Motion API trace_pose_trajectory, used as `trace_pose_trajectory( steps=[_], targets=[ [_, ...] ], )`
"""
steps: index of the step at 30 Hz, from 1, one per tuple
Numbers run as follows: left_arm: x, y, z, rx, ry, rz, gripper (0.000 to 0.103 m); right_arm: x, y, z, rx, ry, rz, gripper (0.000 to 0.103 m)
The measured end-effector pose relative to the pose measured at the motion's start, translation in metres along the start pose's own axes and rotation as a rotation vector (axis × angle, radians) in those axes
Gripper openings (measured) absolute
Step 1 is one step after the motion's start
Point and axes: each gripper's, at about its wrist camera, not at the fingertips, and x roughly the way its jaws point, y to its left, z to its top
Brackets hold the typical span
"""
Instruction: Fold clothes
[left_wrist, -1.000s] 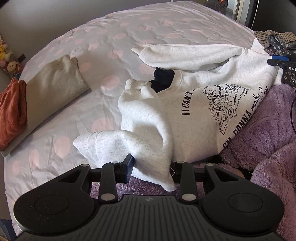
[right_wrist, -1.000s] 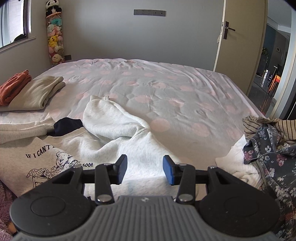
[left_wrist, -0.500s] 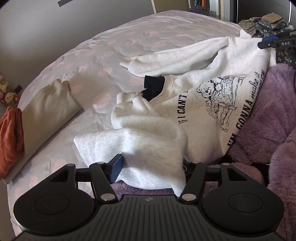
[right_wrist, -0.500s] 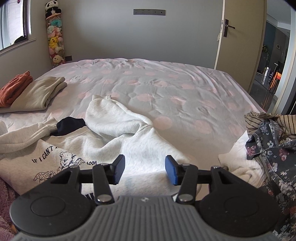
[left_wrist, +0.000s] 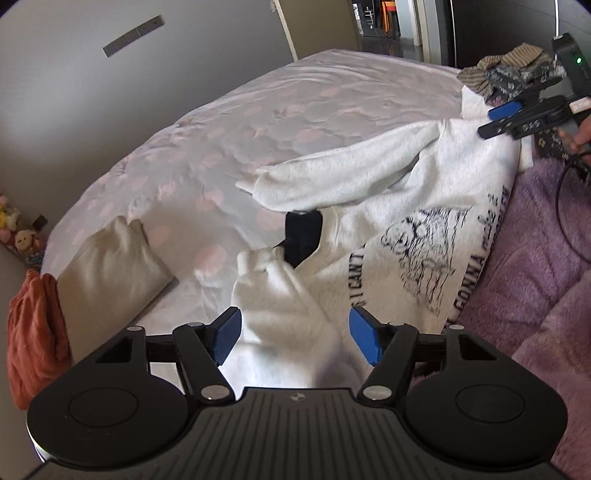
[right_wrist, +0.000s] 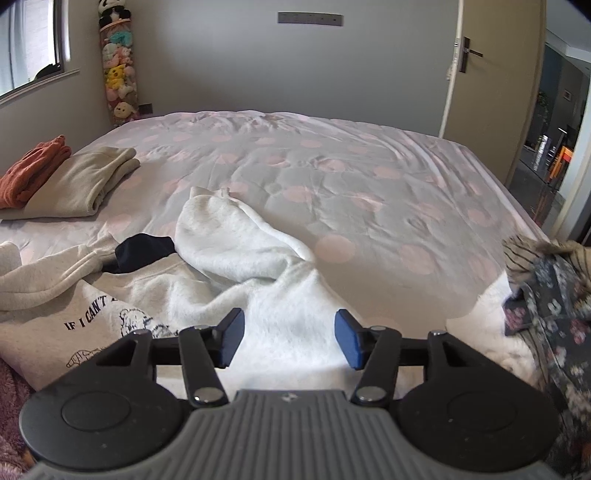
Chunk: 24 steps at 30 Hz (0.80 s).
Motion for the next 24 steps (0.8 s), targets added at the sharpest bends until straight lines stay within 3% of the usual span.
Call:
trace_pose_trajectory(
  steps=[6,10,14,19,24],
  targets=[
    [0.055,0.021,0.026,-0.180,0.087,-0.049,0.064,0.034,0.021,0.037,-0.085,0.007,0.072,0.073],
    [0.101,0.036,0.030,-0.277,0.174,-0.027,0.064,0.068,0.033,0.064,-0.134,0.039,0.129,0.079],
    [0.138,0.066,0.025,-0.381,0.257,-0.023,0.064,0.117,0.036,0.091,-0.151,0.115,0.162,0.082],
    [0.172,0.099,0.025,-0.488,0.334,-0.100,0.064,0.185,0.034,0.119,-0.130,0.218,0.200,0.082],
    [0.210,0.106,0.031,-0.516,0.384,-0.141,0.064,0.250,0.031,0.135,-0.074,0.305,0.228,0.082]
  ],
)
